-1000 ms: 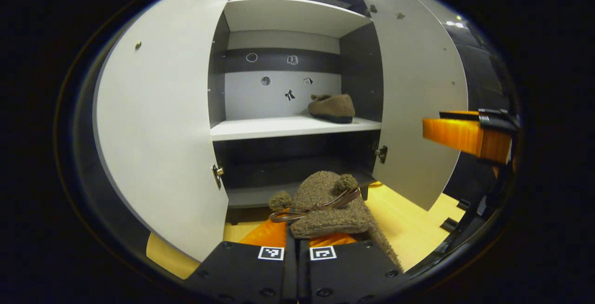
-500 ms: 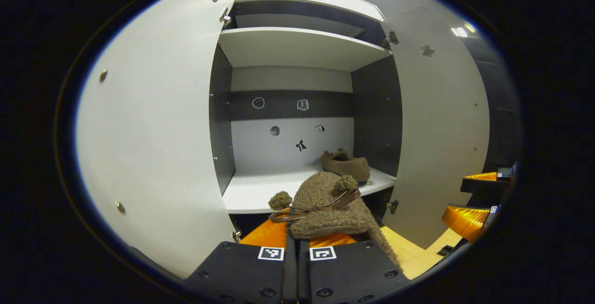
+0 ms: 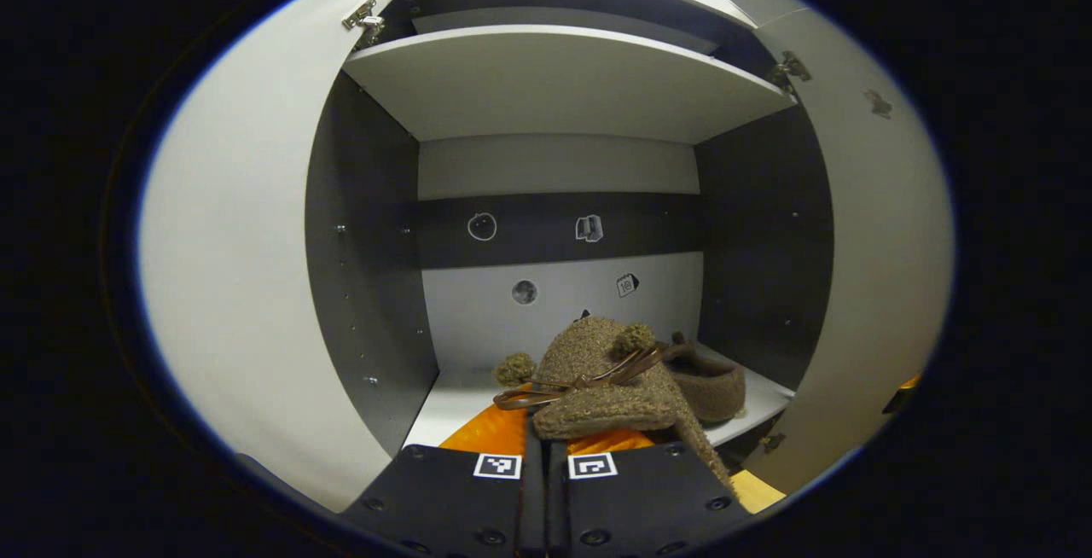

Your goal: Grab one shoe with the right hand and put it into the shoe cabinet, grab the other shoe with the left hand and put it into the shoe cabinet; then close the right door with the right hand and the left door with the left hand.

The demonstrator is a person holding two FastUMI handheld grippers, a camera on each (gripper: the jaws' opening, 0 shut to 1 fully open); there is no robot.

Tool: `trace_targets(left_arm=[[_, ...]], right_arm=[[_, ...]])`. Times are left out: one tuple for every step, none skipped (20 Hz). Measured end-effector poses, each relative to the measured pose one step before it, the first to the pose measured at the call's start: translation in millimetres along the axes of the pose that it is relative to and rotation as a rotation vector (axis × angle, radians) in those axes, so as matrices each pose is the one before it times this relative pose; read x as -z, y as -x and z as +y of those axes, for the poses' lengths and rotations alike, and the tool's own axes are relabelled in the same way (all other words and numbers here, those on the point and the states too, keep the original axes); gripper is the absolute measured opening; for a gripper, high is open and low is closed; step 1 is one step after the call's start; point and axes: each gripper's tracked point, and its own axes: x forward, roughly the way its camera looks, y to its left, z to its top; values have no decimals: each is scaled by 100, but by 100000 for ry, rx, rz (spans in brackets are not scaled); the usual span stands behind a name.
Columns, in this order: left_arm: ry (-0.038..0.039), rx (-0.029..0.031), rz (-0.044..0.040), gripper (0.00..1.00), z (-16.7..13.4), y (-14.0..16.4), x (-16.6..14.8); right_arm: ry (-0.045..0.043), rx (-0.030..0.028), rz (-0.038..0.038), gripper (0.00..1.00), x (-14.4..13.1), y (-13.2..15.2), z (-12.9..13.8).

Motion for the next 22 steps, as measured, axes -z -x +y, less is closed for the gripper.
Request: trace_targets(left_arm=[[-175, -1492, 191, 6, 310, -1334, -257], [-295, -1040, 179, 6, 278, -1379, -166], [76, -601, 490, 6, 358, -1122, -41], [827, -175, 1314, 5, 184, -1334, 143], [1661, 321, 1330, 6, -22, -1309, 151], [1541, 797, 1214, 6, 51, -1282, 138], [1688, 782, 1432, 6, 27, -1226, 131], [1637, 222, 1531, 6, 136, -1048, 336], [572, -89, 1069, 6, 264, -869, 279], [-159, -102, 871, 6, 169, -872, 132], [-448, 343, 1376, 6, 38, -949, 300], [-895, 643, 2074, 6, -62, -764, 449], [-845, 736, 1605, 6, -142, -748, 311], [-318, 289, 498, 6, -81, -696, 154], [-287, -170, 346, 7, -53, -549, 93], [-27, 203, 445, 7, -239, -552, 282], [-71, 916, 1315, 9, -257, -517, 350], [-712, 853, 2195, 10, -249, -620, 661], [-1051, -159, 2264, 12, -29, -415, 538], [-719, -146, 2148, 13, -55, -519, 682], [260, 284, 1451, 14, -38, -331, 489], [950, 358, 910, 17, -130, -235, 416]], right_arm=[[419, -2376, -701, 98, -213, -621, -23], [571, -1874, -1168, 98, -284, -632, -159], [564, -1122, -651, 98, -110, -717, -250], [381, -1186, 26, 98, 10, -428, -42], [197, -1216, -214, 98, -49, -399, 124], [150, -1417, -516, 98, -128, -394, 182], [269, -1372, -99, 98, -42, -305, 331], [269, -1262, 306, 98, 106, -389, 280], [105, -1040, 468, 98, 259, -400, 191], [-103, -954, 885, 98, 294, -332, 224], [-345, -776, 907, 98, 308, -291, 136], [-551, -384, 895, 98, 215, -214, 107], [-407, -569, 648, 98, 205, -104, 69], [-107, -125, 385, 98, 159, -72, 31], [351, 213, 243, 98, 132, -127, -179], [449, 110, 477, 98, 166, -61, -151], [150, -147, 622, 98, 278, -172, -126], [-299, -568, 502, 98, 167, -123, -57], [-544, -497, 250, 98, 199, -82, -116], [-369, 9, 283, 98, 171, -72, -185], [-288, -51, 312, 98, 190, -187, -166], [-237, -107, 252, 98, 222, -71, -127]])
